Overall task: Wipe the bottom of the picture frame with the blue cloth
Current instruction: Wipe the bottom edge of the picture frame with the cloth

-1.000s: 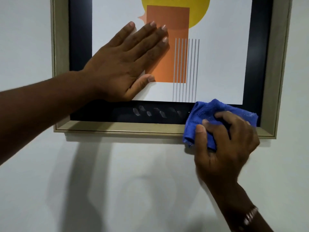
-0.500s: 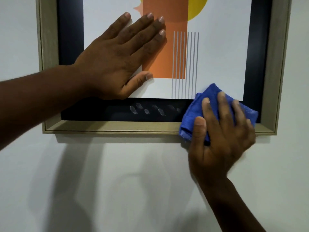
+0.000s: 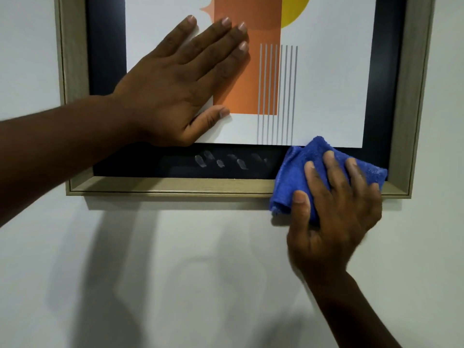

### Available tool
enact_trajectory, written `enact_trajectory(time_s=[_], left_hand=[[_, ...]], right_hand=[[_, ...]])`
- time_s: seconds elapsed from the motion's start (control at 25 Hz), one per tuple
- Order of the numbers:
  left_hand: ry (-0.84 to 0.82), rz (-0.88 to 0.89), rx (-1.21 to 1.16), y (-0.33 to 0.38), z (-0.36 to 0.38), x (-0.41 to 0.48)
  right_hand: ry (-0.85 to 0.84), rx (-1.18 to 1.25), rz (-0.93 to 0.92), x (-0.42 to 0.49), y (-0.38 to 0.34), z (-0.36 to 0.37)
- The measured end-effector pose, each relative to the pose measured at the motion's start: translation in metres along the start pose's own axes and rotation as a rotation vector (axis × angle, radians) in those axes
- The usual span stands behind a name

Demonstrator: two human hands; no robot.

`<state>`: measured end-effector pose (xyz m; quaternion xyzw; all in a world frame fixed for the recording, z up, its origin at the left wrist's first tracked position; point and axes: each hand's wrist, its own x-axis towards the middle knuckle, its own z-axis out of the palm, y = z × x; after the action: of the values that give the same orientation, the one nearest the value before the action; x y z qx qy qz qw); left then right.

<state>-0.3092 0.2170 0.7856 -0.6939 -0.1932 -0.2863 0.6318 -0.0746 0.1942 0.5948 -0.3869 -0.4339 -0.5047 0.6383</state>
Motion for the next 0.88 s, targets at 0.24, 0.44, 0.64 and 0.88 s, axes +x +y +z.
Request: enact_trajectory(time_s=[0.24,0.44,0.64,0.88], left_hand=[[-0.002,0.081,0.01,-0.008,-0.003,-0.002],[0.013,0.095,-0.006,-0.01,-0.002,-0.004],[0.012,0.11,-0.005,-0.013,-0.001,-0.005],[0.016,0.111,-0.021,-0.013,0.001,-0.005]], right_hand=[[-0.082,0.0,-0.066,-0.013,-0.021,0.001],[-0.047,-0.043,0.051,-0.005,-0.045,0.015],[-0.032,-0.02,0.032,-0.009,-0.035,0.014],[-0.065,0.01,-0.126,-0.021,-0.027,0.006]])
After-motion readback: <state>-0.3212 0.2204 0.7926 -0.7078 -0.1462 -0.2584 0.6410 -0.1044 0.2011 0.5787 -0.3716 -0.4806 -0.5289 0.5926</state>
